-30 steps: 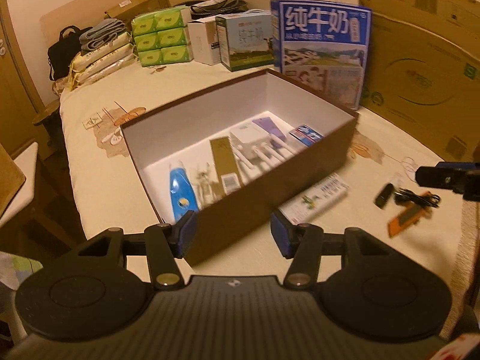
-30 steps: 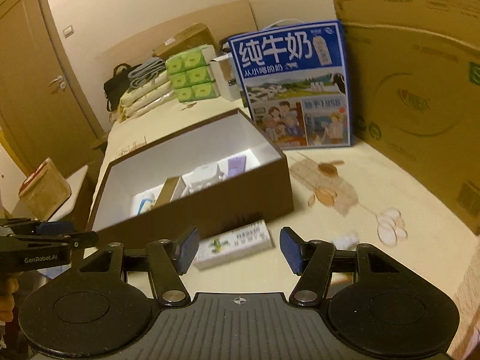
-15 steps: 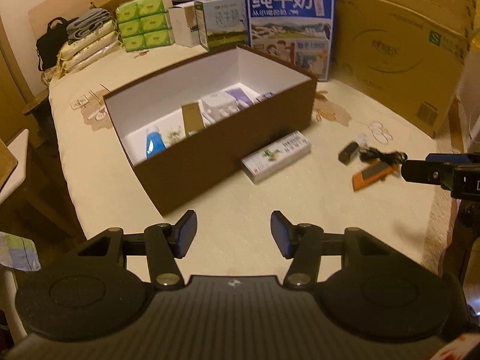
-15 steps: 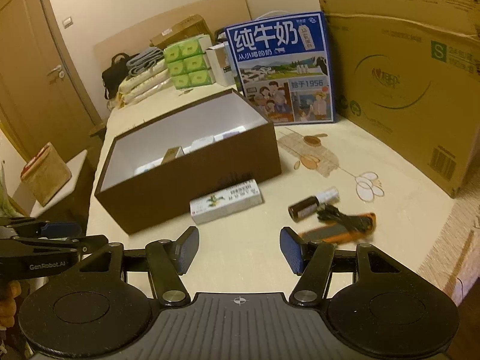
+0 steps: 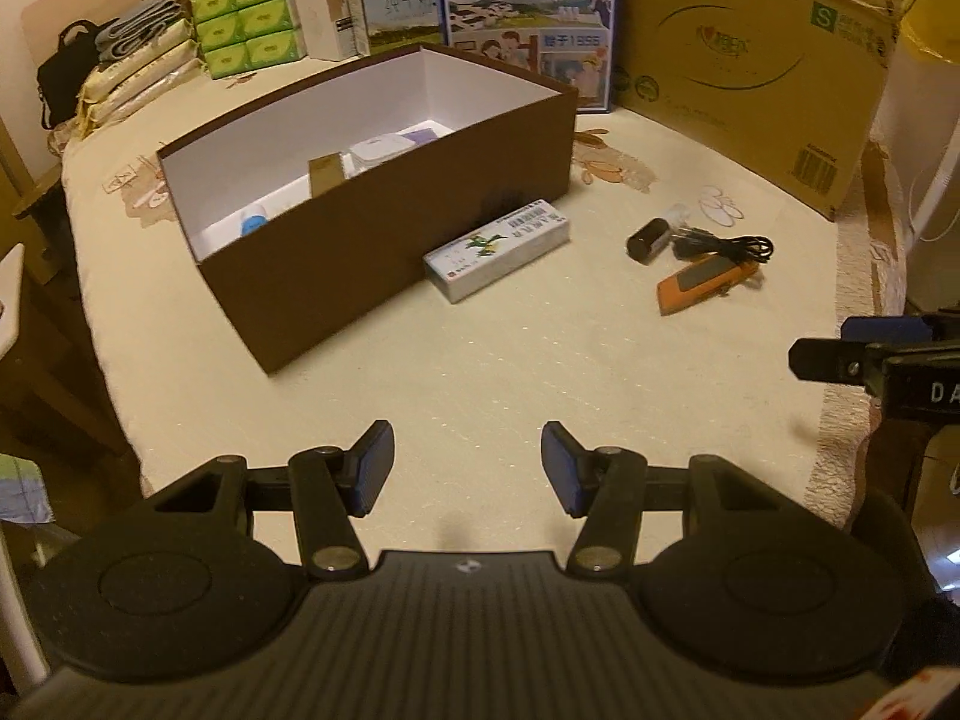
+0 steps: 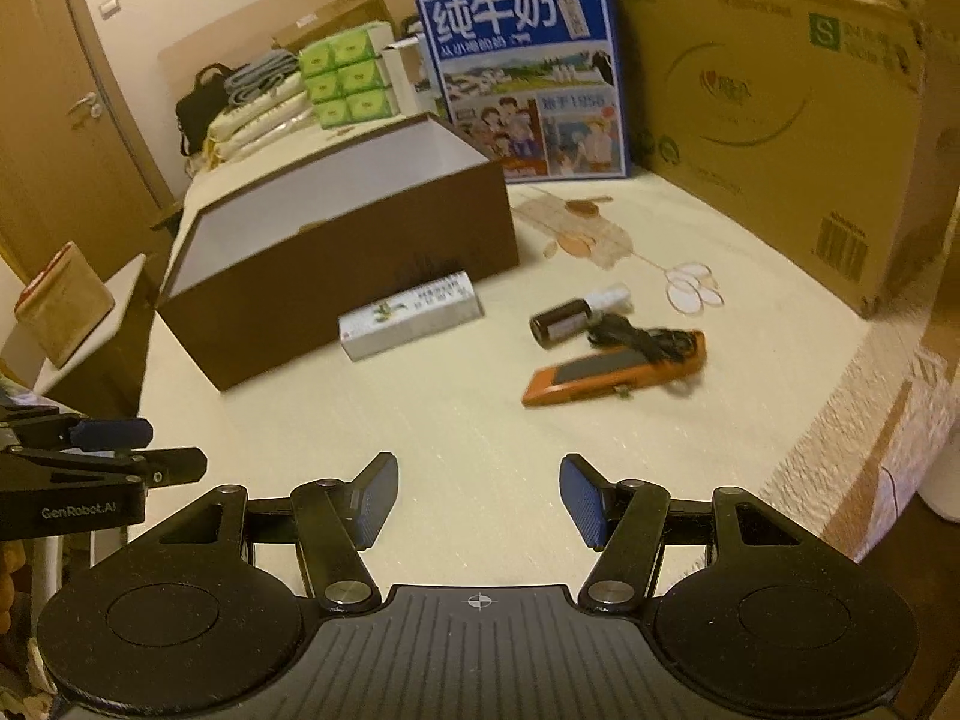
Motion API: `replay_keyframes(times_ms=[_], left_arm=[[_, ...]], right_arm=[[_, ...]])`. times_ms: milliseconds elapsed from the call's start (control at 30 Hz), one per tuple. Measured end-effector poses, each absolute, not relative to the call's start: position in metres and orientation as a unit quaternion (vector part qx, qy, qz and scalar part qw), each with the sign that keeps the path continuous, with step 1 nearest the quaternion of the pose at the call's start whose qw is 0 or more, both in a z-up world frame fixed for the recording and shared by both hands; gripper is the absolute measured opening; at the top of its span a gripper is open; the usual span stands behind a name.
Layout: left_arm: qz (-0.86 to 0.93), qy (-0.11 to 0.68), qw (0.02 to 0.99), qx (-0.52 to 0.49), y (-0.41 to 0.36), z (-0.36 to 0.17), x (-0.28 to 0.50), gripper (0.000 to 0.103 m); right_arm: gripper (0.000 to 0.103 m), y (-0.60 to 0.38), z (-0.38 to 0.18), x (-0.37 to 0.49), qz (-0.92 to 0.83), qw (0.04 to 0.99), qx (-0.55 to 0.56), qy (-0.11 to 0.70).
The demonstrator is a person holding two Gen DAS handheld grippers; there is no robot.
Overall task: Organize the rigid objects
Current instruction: 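Withdraw both tools from the box toward the white medicine box and cable, then grasp the white medicine box with the left tool while the right tool grasps the black cable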
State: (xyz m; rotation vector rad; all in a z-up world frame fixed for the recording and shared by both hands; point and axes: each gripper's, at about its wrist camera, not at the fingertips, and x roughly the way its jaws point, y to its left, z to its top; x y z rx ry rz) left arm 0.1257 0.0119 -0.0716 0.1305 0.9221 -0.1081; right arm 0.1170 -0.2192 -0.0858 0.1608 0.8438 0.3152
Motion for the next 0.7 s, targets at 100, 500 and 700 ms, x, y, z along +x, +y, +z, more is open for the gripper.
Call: replay_keyframes(times_ms=[100,500,700], left_arm=[[-0.061,0.44,0.893,0.066,0.007,-0.075,0.127,0.05],[-0.085,0.439,0.891,0.079,-0.007,-0.099,0.145,0.05],[-0.099,0.431,0.892,0.095,-0.011,-0.111,0.162,0.05]], right_arm=[[0.057,-0.221,-0.089,0.117,0.146,0.898,0.076,0.407],[0.057,-0.233,-0.111,0.128,0.124,0.892,0.084,0.425],[0.057,-0.244,-0.12,0.14,0.109,0.895,0.073,0.425]])
